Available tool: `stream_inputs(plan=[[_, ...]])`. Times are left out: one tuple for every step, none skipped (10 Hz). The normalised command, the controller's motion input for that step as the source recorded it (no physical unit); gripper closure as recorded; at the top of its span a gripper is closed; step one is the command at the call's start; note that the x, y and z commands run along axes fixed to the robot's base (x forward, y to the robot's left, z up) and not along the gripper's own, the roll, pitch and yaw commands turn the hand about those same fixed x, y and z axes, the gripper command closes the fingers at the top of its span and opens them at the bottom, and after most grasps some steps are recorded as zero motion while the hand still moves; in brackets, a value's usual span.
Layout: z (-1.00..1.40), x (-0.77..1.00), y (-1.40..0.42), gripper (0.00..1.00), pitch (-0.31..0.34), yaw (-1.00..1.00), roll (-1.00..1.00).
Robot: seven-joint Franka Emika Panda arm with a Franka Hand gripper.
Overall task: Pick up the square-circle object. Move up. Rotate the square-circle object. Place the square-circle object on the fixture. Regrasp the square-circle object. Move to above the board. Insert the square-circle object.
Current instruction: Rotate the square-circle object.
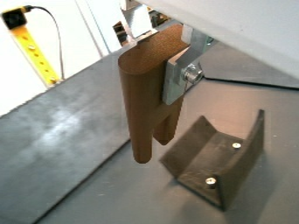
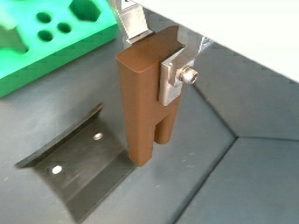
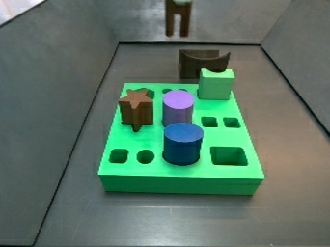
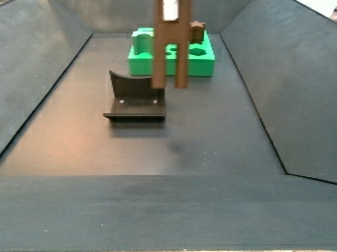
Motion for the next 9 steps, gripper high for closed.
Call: stream_inputs(plan=[[0.50,-1.00,0.10,1.00,0.028,-0.02,-0.10],[0.47,-1.00,0.09,1.00,0.034,-0.02,-0.10],[0.29,-0.84,0.06,1.00,0.050,-0.02,-0.09],[0.17,-0.66,0.04,1.00,0.052,-0.02,-0.09],[0.11,-0.47,0.03,1.00,0.045,-0.01,-0.09],[0.08,-0.28,0.02,1.00,0.033,-0.01,-0.10],[0.00,0.00,0.00,1.00,0.039,-0.98,-1.00],[-0.04,0.07,0.02,1.00,0.052,-0.97,-1.00],[-0.01,0.02,0.06,1.00,0.082,-0.92,-1.00]])
